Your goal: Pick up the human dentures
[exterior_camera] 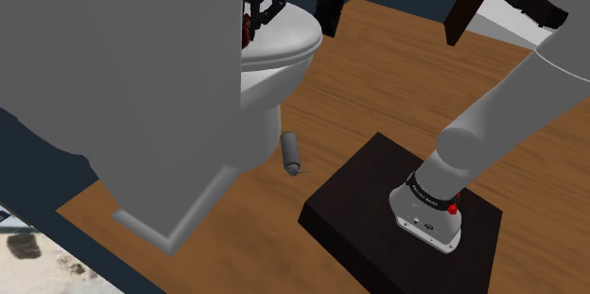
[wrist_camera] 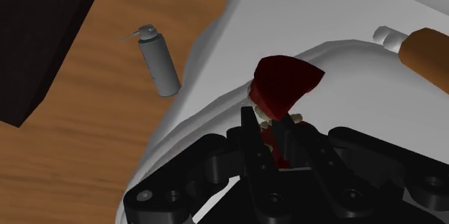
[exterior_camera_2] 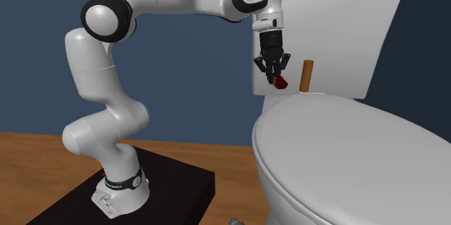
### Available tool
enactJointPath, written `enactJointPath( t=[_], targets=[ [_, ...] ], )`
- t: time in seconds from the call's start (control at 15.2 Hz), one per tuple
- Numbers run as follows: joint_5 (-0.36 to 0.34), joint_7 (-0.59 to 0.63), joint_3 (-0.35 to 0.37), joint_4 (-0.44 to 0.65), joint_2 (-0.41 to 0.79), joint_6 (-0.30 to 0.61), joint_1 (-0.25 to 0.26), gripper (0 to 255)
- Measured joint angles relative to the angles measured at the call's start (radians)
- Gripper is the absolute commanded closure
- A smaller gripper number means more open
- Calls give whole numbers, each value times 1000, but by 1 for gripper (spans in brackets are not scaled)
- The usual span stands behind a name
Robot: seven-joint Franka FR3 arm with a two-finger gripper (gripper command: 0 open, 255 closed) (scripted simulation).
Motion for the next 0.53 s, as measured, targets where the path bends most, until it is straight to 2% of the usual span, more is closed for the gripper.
enactJointPath(
  t=[0.53],
  targets=[
    [-32, 4, 17, 130, 39, -110, 4, 255]
  ],
)
